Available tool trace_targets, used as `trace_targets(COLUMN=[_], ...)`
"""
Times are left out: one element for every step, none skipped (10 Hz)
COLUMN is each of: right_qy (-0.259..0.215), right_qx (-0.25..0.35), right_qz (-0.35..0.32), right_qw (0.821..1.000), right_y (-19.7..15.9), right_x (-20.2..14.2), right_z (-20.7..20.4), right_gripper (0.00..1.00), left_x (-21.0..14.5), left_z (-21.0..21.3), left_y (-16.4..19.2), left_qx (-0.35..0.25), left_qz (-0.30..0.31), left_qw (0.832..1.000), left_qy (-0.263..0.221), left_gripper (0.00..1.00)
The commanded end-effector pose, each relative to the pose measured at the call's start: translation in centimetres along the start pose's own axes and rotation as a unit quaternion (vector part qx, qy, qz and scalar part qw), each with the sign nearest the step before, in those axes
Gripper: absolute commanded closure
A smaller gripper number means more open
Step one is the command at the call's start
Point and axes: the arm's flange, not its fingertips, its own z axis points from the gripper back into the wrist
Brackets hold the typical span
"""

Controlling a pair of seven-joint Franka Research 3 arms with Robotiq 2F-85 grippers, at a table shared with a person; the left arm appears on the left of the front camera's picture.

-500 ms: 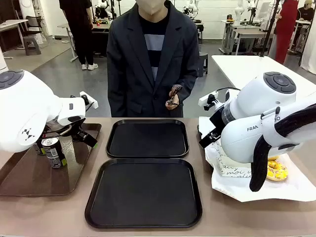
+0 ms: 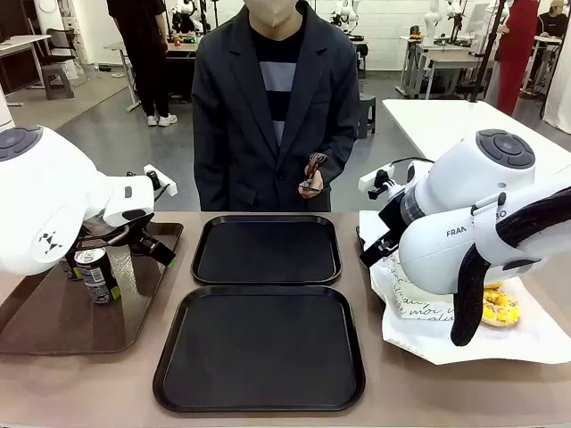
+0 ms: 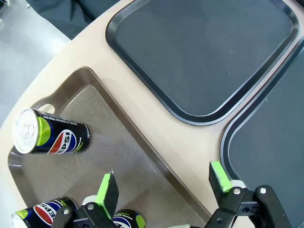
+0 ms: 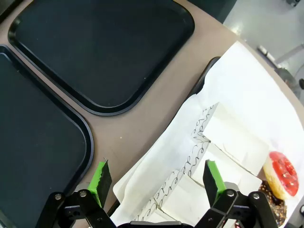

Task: Set up donuts and drinks on trays.
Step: Pick up one Pepsi coke and place it on the Flat Tray.

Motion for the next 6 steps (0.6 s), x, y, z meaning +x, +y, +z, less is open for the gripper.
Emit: trace_targets(right_qy=[0.000,0.000,0.000,0.000,0.000,0.000], right_qx=[0.000,0.000,0.000,0.000,0.000,0.000], right_qz=[0.000,0.000,0.000,0.000,0.000,0.000], right_qw=[1.000,1.000,1.000,1.000,1.000,1.000], right_y=[0.00,0.00,0.00,0.00,0.00,0.00], right_x=[0.00,0.00,0.00,0.00,0.00,0.00], right_z=[0.00,0.00,0.00,0.00,0.00,0.00], right_gripper=[0.00,0.00,0.00,0.00,0.00,0.00], left_x=[0.00,0.00,0.00,0.00,0.00,0.00], left_z=[0.00,0.00,0.00,0.00,0.00,0.00], left_y=[0.00,0.00,0.00,0.00,0.00,0.00], left_qx=[0.000,0.000,0.000,0.000,0.000,0.000], left_qz=[0.000,0.000,0.000,0.000,0.000,0.000], left_qw=[1.000,1.000,1.000,1.000,1.000,1.000], left_qy=[0.000,0.000,0.000,0.000,0.000,0.000], left_gripper=[0.00,0.00,0.00,0.00,0.00,0.00])
